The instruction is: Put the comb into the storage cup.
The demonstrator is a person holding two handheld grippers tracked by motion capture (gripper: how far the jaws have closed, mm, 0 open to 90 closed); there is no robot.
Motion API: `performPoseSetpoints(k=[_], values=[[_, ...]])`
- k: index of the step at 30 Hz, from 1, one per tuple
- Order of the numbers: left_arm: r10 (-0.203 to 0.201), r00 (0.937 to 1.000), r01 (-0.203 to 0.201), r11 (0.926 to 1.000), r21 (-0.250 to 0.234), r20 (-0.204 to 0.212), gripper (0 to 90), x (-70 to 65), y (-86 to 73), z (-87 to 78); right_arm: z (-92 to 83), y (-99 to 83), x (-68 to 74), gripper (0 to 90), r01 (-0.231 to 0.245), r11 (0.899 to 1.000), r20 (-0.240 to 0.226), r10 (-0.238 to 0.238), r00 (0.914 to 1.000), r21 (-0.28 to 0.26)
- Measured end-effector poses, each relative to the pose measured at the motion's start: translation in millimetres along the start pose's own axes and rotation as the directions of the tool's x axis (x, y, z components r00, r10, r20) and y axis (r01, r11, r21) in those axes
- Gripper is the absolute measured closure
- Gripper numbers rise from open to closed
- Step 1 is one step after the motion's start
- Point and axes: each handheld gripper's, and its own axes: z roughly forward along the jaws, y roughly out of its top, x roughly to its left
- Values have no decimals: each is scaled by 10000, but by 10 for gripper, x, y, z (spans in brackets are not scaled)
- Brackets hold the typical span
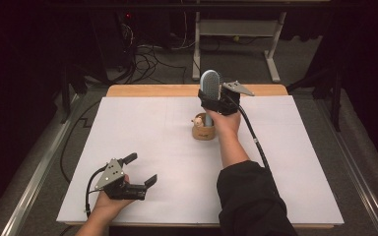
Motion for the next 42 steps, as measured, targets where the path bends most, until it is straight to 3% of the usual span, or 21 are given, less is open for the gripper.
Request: performPoseSetpoints(k=[20, 42], values=[[130, 9999, -131, 9999, -75, -22, 2, 7, 5, 11, -73, 42, 105, 3, 427, 9990, -187, -426, 9989, 92], [70, 9998, -72, 9999, -139, -169, 2, 9, -6, 53, -334, 40, 143, 3, 794, 9968, -176, -794, 9967, 28]])
